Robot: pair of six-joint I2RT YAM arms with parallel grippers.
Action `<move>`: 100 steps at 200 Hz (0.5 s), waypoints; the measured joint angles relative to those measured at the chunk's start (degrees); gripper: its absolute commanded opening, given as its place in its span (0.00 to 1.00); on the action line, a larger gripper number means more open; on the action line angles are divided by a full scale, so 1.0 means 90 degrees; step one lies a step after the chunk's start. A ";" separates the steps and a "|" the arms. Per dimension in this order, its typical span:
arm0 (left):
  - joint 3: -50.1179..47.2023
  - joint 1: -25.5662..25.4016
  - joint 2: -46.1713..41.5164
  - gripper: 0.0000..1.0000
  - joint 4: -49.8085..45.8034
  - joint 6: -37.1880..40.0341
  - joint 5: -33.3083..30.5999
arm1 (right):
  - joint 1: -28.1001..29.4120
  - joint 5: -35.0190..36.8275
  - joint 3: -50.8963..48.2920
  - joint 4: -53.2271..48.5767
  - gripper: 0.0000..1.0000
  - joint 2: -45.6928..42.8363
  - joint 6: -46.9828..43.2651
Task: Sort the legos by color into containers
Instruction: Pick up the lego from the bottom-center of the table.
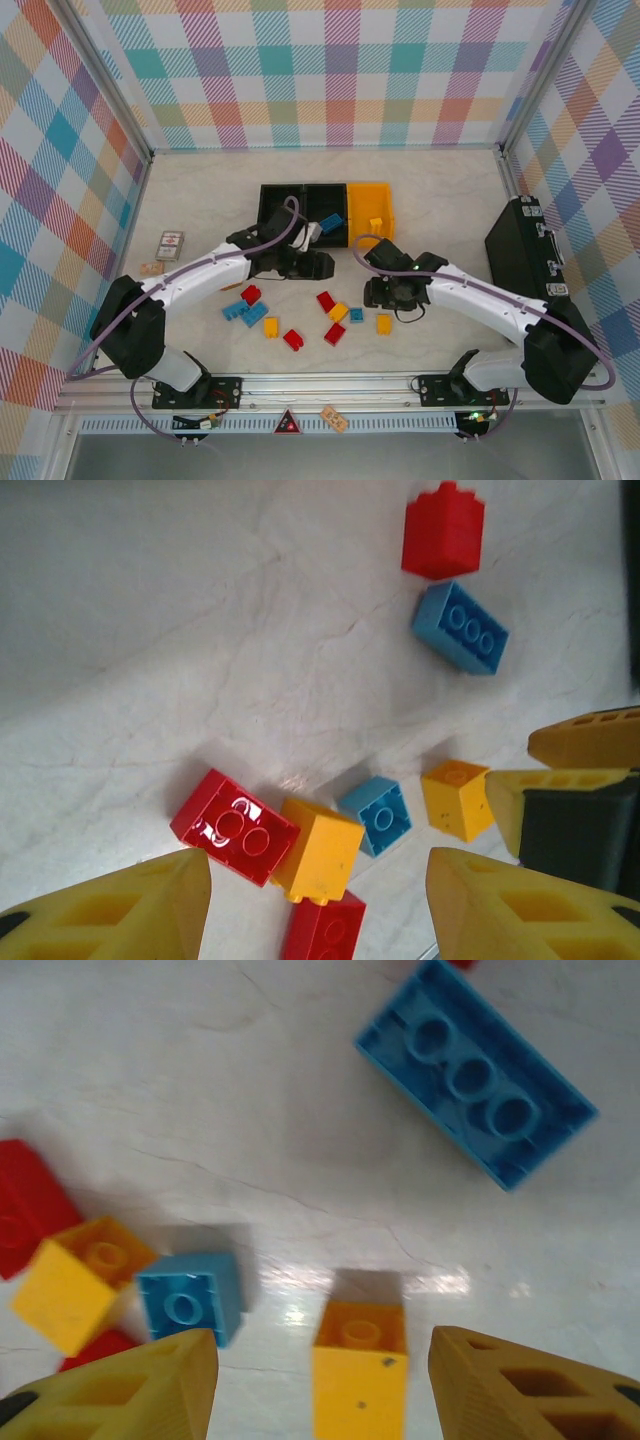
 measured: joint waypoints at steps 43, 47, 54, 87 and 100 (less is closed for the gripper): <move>-0.0160 -0.0129 0.0005 0.59 0.0012 -0.0005 -0.0100 | 0.0000 -0.0194 -0.0321 0.0063 0.58 0.0058 0.0170; -0.0160 -0.0131 0.0005 0.59 0.0012 -0.0005 -0.0114 | 0.0000 -0.0216 -0.0328 0.0080 0.58 0.0087 0.0172; -0.0160 -0.0134 0.0005 0.59 0.0010 -0.0005 -0.0114 | 0.0000 -0.0257 -0.0330 0.0107 0.58 0.0146 0.0177; -0.0160 -0.0143 0.0007 0.59 0.0012 -0.0022 -0.0199 | 0.0002 -0.0389 -0.0359 0.0311 0.54 0.0415 0.0197; -0.0165 -0.0143 0.0017 0.59 0.0012 -0.0027 -0.0226 | 0.0002 -0.0440 -0.0367 0.0384 0.49 0.0508 0.0219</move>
